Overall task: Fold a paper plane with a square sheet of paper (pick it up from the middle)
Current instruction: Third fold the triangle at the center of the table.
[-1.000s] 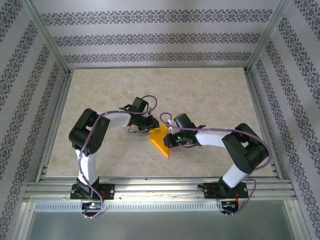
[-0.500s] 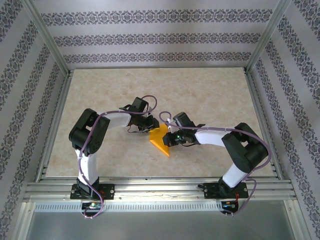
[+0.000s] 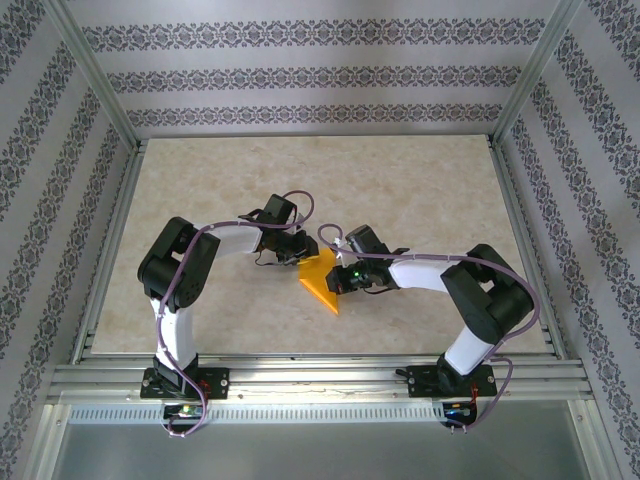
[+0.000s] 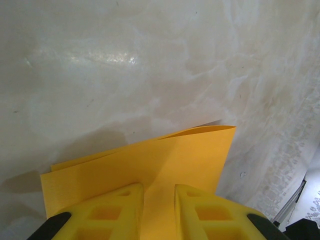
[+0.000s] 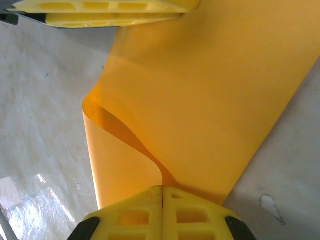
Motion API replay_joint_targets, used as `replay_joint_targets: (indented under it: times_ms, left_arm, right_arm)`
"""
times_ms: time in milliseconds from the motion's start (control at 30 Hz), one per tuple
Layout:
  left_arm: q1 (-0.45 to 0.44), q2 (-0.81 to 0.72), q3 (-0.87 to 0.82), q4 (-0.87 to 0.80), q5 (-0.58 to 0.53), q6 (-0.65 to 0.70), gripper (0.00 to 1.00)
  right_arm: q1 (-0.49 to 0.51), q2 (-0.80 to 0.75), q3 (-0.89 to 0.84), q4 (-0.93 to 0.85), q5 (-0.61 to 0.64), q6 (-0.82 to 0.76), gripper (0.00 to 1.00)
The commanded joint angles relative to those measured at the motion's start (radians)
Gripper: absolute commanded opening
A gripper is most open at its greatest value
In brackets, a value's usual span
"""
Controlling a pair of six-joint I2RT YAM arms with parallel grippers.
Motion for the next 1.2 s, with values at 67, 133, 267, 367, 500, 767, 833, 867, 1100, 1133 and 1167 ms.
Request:
replay_joint_targets:
  times_ms: [67,133,267,367,500,767,833,867,1100,1133,1167]
  left_arm:
    - [-0.008,-0.020,-0.015,-0.019,-0.005,-0.008,0.25]
    - [-0.008,-0.019,-0.016,-0.018,-0.003,-0.008,0.25]
    - [-0.008,-0.022,-0.016,-0.015,-0.005,-0.010,0.25]
    - [-0.008,-0.023,-0.014,-0.017,-0.003,-0.010,0.25]
    - [-0.008,-0.021,-0.012,-0.016,-0.002,-0.011,0.25]
    - [-0.009,-0.037,0.014,-0.016,0.005,0.001,0.27]
    - [-0.009,-0.054,0.027,-0.016,-0.008,0.000,0.30]
    - [-0.009,-0.067,0.034,-0.015,-0.017,-0.003,0.30]
    - [-0.009,-0.205,-0.028,0.018,-0.072,-0.030,0.35]
    - [-0.009,-0.232,-0.053,0.021,-0.081,-0.039,0.32]
    - [-0.008,-0.262,-0.084,0.029,-0.091,-0.055,0.29]
  right_arm:
    - [0.007,0.015,0.012,-0.015,0.019,-0.014,0.00]
    - [0.007,0.019,0.016,-0.023,0.018,-0.016,0.00]
    - [0.010,0.024,0.010,-0.015,0.014,-0.015,0.00]
    - [0.009,0.034,0.008,-0.012,0.013,-0.016,0.00]
    - [0.010,0.040,0.014,-0.014,0.010,-0.016,0.00]
    - [0.011,0.039,0.011,-0.017,0.015,-0.014,0.00]
    - [0.010,0.037,0.009,-0.018,0.016,-0.014,0.00]
    - [0.010,0.037,0.010,-0.019,0.016,-0.016,0.00]
    - [0.010,0.042,0.016,-0.017,0.013,-0.011,0.00]
    - [0.011,0.041,0.017,-0.016,0.014,-0.008,0.00]
    - [0.011,0.042,0.017,-0.015,0.016,-0.008,0.00]
